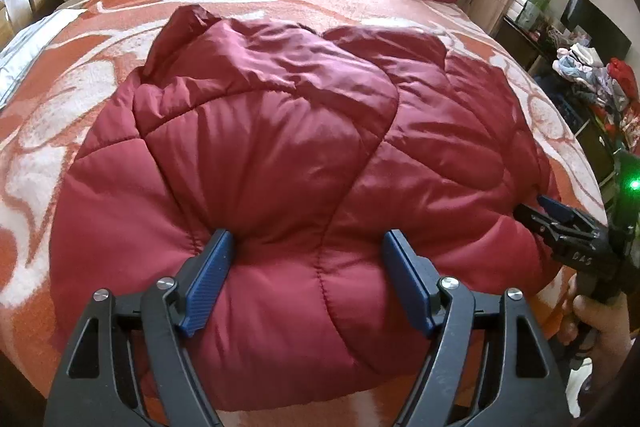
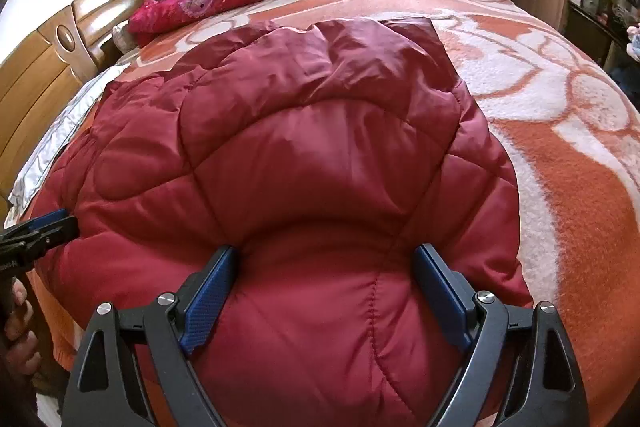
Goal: Fold large clothes
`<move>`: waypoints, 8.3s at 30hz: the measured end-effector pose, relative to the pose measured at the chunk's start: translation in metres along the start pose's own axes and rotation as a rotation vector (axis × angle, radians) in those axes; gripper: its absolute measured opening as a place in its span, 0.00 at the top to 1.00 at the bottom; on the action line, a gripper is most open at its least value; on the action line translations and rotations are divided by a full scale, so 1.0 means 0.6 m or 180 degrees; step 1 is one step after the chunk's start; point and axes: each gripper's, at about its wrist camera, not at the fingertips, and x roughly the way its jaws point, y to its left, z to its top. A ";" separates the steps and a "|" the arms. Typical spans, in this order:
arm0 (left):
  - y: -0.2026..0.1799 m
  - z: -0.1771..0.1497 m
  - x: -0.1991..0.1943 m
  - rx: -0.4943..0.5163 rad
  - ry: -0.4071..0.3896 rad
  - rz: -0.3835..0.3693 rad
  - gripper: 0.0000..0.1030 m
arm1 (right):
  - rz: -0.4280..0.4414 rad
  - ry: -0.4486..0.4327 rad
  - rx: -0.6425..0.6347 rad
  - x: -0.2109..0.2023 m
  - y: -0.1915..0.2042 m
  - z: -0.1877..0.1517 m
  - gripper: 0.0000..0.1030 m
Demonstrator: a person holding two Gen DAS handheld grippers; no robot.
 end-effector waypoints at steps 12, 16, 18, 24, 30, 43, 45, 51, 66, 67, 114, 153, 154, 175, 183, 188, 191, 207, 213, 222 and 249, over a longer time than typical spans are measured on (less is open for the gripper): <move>0.018 0.028 -0.032 -0.0125 -0.0088 0.0125 0.25 | -0.0049 -0.0323 -0.0274 -0.068 0.047 0.031 0.19; 0.015 0.035 -0.003 -0.0086 0.0025 0.0233 0.25 | 0.0080 -0.0160 -0.0493 -0.039 0.081 0.044 0.19; 0.009 0.039 0.006 -0.0011 0.0072 0.0304 0.24 | 0.0053 -0.0053 -0.0472 -0.013 0.080 0.047 0.18; 0.007 0.050 0.024 0.0029 0.0148 0.0393 0.21 | 0.0011 0.0053 -0.0270 0.024 0.039 0.064 0.14; 0.004 0.057 0.036 0.0043 0.0182 0.0446 0.20 | 0.0038 0.0070 -0.0208 0.011 0.042 0.071 0.14; -0.003 0.061 0.042 0.0079 0.0194 0.0481 0.19 | 0.0060 0.0088 -0.0203 0.041 0.039 0.081 0.13; -0.003 0.062 0.043 0.0088 0.0193 0.0494 0.19 | 0.0052 0.0101 -0.0203 0.043 0.039 0.081 0.13; -0.002 0.069 0.051 0.0103 0.0193 0.0475 0.17 | 0.0079 0.0108 -0.0168 0.050 0.034 0.082 0.13; -0.002 0.073 0.064 0.0123 0.0169 0.0458 0.14 | 0.0012 0.0184 -0.0253 0.021 0.045 0.069 0.15; -0.003 0.072 0.064 0.0134 0.0160 0.0459 0.14 | 0.0045 0.0169 -0.0219 0.027 0.039 0.067 0.14; 0.006 -0.009 -0.037 0.0053 -0.0203 0.0351 0.10 | 0.0067 -0.0173 -0.0016 -0.055 0.024 0.009 0.10; -0.054 -0.066 -0.111 0.0321 0.0212 0.0581 0.09 | 0.0493 0.0201 -0.0459 -0.162 0.098 -0.072 0.01; -0.056 -0.066 -0.108 0.0334 0.0225 0.0610 0.09 | 0.0493 0.0233 -0.0473 -0.156 0.099 -0.072 0.01; -0.076 -0.023 -0.093 0.0494 0.0243 0.0737 0.09 | 0.0462 0.0392 -0.0622 -0.122 0.115 -0.031 0.01; -0.073 -0.009 -0.092 0.0449 0.0255 0.0692 0.09 | 0.0445 0.0362 -0.0680 -0.121 0.120 -0.010 0.01; -0.075 -0.003 -0.091 0.0444 0.0247 0.0704 0.09 | 0.0451 0.0356 -0.0678 -0.121 0.119 -0.001 0.01; -0.075 0.000 -0.092 0.0433 0.0241 0.0691 0.09 | 0.0450 0.0349 -0.0685 -0.120 0.121 0.008 0.01; -0.075 0.019 -0.085 0.0403 0.0259 0.0656 0.09 | 0.0449 0.0313 -0.0715 -0.117 0.120 0.037 0.01; -0.078 0.027 -0.085 0.0418 0.0250 0.0648 0.09 | 0.0449 0.0329 -0.0710 -0.113 0.120 0.045 0.01; -0.083 0.029 -0.083 0.0444 0.0254 0.0651 0.09 | 0.0441 0.0346 -0.0701 -0.109 0.117 0.045 0.01; -0.089 0.035 -0.082 0.0476 0.0252 0.0632 0.09 | 0.0434 0.0324 -0.0721 -0.114 0.114 0.053 0.01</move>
